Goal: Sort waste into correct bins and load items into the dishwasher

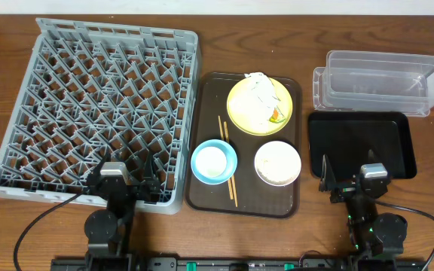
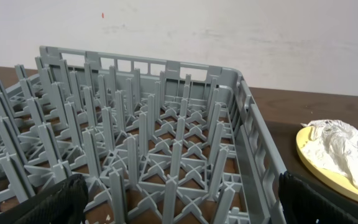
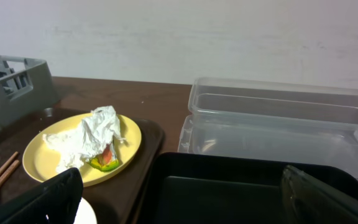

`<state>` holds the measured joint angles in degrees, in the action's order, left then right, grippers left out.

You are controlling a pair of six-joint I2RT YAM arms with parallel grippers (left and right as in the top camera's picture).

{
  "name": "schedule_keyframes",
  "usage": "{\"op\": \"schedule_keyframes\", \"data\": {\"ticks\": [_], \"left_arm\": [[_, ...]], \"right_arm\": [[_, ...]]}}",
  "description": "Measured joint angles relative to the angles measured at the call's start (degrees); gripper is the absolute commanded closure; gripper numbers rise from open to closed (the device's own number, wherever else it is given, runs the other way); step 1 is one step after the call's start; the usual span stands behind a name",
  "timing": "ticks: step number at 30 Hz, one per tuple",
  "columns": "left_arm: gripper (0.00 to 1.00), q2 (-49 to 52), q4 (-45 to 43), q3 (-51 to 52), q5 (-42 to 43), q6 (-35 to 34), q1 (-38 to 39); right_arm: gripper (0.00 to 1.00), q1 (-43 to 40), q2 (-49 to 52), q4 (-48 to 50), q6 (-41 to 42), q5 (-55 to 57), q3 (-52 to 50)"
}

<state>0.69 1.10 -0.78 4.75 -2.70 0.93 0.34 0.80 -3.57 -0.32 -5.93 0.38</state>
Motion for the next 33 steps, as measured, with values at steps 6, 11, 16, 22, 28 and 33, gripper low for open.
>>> {"op": "schedule_keyframes", "data": {"ticks": [6, 11, 16, 22, 28, 33], "left_arm": [[0.02, 0.0, 0.0, 0.0, 0.0, 0.0, 0.0], [0.02, 0.0, 0.0, 0.0, 0.0, 0.0, 0.0], [0.02, 0.0, 0.7, -0.2, 0.0, -0.7, 0.0], [0.02, 0.4, 11.3, -4.6, 0.7, -1.8, 0.0], [0.02, 6.8, 23.1, -14.5, 1.1, -1.9, 0.0], [0.02, 17.0, 32.0, -24.6, 1.1, -2.0, 0.0]], "right_arm": [[0.01, 0.0, 0.0, 0.0, 0.0, 0.0, 0.0], [0.01, 0.0, 0.0, 0.0, 1.4, 0.0, 0.0], [0.01, 0.0, 0.0, 0.0, 5.7, 0.0, 0.0], [0.01, 0.0, 0.4, -0.7, 7.5, 0.0, 0.6], [0.01, 0.0, 8.0, -3.9, 7.5, -1.6, 8.2], [0.01, 0.0, 21.9, -8.3, 4.2, -6.2, 19.6]]}}
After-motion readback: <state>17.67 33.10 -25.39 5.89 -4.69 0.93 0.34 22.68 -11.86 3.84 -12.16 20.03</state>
